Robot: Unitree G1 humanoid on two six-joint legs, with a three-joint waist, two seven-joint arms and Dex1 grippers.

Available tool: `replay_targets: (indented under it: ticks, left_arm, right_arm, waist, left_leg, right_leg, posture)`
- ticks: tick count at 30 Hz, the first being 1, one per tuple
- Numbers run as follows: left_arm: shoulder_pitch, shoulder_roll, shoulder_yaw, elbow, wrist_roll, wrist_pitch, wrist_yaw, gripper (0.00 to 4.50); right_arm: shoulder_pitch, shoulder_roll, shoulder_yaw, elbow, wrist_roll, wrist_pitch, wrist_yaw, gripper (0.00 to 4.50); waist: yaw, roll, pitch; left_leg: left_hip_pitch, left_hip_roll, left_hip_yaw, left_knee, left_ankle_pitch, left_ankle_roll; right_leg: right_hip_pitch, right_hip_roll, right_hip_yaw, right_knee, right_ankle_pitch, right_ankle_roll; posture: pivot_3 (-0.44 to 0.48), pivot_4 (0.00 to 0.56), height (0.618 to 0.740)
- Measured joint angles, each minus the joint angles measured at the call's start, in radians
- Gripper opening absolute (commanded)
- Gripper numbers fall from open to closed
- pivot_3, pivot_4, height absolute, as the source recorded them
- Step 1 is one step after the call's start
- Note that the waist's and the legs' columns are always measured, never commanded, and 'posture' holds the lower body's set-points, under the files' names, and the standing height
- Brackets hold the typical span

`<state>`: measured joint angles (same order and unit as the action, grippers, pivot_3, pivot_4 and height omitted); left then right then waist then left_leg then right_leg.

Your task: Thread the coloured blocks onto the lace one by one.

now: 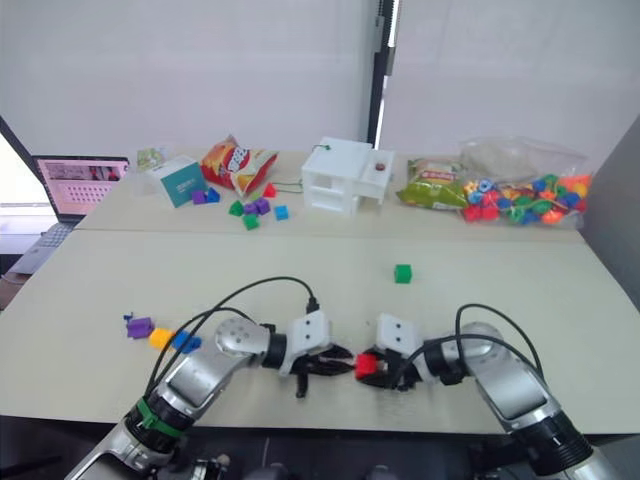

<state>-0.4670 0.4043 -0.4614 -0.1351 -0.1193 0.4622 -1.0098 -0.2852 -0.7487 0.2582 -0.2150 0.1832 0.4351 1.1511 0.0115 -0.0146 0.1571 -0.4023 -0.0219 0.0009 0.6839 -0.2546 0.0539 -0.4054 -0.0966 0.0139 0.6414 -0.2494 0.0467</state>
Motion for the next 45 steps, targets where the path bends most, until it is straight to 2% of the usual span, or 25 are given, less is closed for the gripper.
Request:
replay_targets:
  ticks: [3,4,8,11,14,20,23,26,29,40,45]
  left_arm:
    - [-0.001,0.034,0.002,-0.020,0.000,0.015,-0.009,3.10]
    - [-0.004,0.042,0.001,-0.025,0.000,0.025,-0.015,3.14]
    - [-0.034,0.012,-0.009,-0.018,0.003,0.030,-0.015,3.14]
    - [-0.069,-0.055,-0.045,0.014,0.018,0.020,0.001,3.14]
    - [-0.078,-0.115,-0.104,0.069,0.042,0.002,0.013,3.14]
    - [-0.089,-0.160,-0.149,0.151,0.088,-0.035,0.029,3.14]
    - [-0.108,-0.169,-0.149,0.170,0.112,-0.049,0.037,2.32]
    - [-0.108,-0.164,-0.145,0.169,0.113,-0.049,0.034,1.31]
    - [-0.107,-0.156,-0.143,0.169,0.113,-0.050,0.030,1.23]
    - [-0.103,-0.126,-0.126,0.161,0.111,-0.057,0.001,1.23]
    - [-0.046,-0.026,-0.048,0.099,0.065,-0.047,-0.023,1.23]
  right_arm:
    - [0.021,-0.015,-0.018,-0.034,0.015,0.035,-0.017,4.22]
    - [0.032,-0.029,-0.036,-0.045,0.020,0.050,-0.023,4.49]
    - [0.077,-0.096,-0.104,-0.077,0.036,0.069,-0.035,4.49]
    - [0.119,-0.132,-0.132,-0.088,0.036,0.064,-0.035,4.49]
    - [0.140,-0.134,-0.137,-0.088,0.036,0.049,-0.038,4.49]
    - [0.141,-0.134,-0.137,-0.078,0.033,0.022,-0.045,4.49]
    - [0.141,-0.134,-0.136,-0.078,0.030,0.018,-0.051,4.50]
    - [0.141,-0.134,-0.135,-0.078,0.029,0.018,-0.053,4.50]
    - [0.141,-0.133,-0.132,-0.078,0.029,0.017,-0.054,3.70]
    - [0.131,-0.110,-0.108,-0.037,0.022,-0.056,-0.060,0.01]
    - [0.111,-0.107,-0.106,-0.025,0.017,-0.063,-0.063,0.00]
  waist:
    - [0.003,0.000,0.000]
    - [0.005,0.000,0.000]
    - [0.011,0.000,0.000]
    - [0.012,0.000,0.000]
    - [0.009,0.000,0.000]
    - [0.001,0.000,0.000]
    - [0.003,0.000,0.000]
    - [0.003,0.000,0.000]
    - [0.002,0.000,0.000]
    - [0.001,0.000,0.000]
    - [-0.004,0.000,0.000]
  left_leg:
    - [0.000,-0.001,0.000,0.000,0.000,0.000]
    - [-0.001,-0.001,0.000,0.000,0.000,0.000]
    - [-0.001,-0.001,0.000,0.000,0.000,0.000]
    - [-0.001,-0.002,0.000,0.001,0.000,0.000]
    - [-0.001,-0.001,0.000,0.001,0.000,0.000]
    - [-0.001,0.000,0.000,0.001,0.000,0.000]
    - [-0.001,-0.001,0.000,0.001,0.000,0.000]
    - [-0.001,-0.001,0.000,0.001,0.000,0.001]
    - [-0.001,-0.001,0.000,0.001,0.000,0.001]
    - [0.000,-0.001,0.000,0.001,0.000,0.001]
    - [0.000,0.001,0.000,0.001,0.000,0.000]
  right_leg:
    - [0.000,-0.001,0.000,0.000,0.000,0.000]
    - [0.000,-0.001,0.000,0.000,0.000,0.000]
    - [0.000,-0.002,-0.001,-0.001,0.000,0.000]
    - [0.001,-0.002,-0.001,-0.001,0.000,0.001]
    - [0.000,-0.001,0.000,-0.001,0.000,0.001]
    - [0.000,0.000,0.000,-0.001,0.000,0.000]
    - [0.000,0.000,0.000,-0.001,0.000,0.001]
    - [0.000,0.000,0.000,-0.001,0.000,0.001]
    - [0.000,0.000,0.000,-0.001,0.000,0.001]
    - [0.001,0.000,0.000,-0.001,0.000,0.001]
    - [0.000,0.001,0.001,0.000,0.000,0.000]
  posture:
    - [0.000,0.150,0.740]
    - [0.000,0.150,0.740]
    - [0.000,0.150,0.740]
    - [0.000,0.150,0.740]
    - [0.000,0.150,0.740]
    - [0.000,0.150,0.740]
    - [0.000,0.150,0.740]
    - [0.000,0.150,0.740]
    - [0.000,0.150,0.740]
    - [0.000,0.150,0.740]
    - [0.000,0.150,0.740]
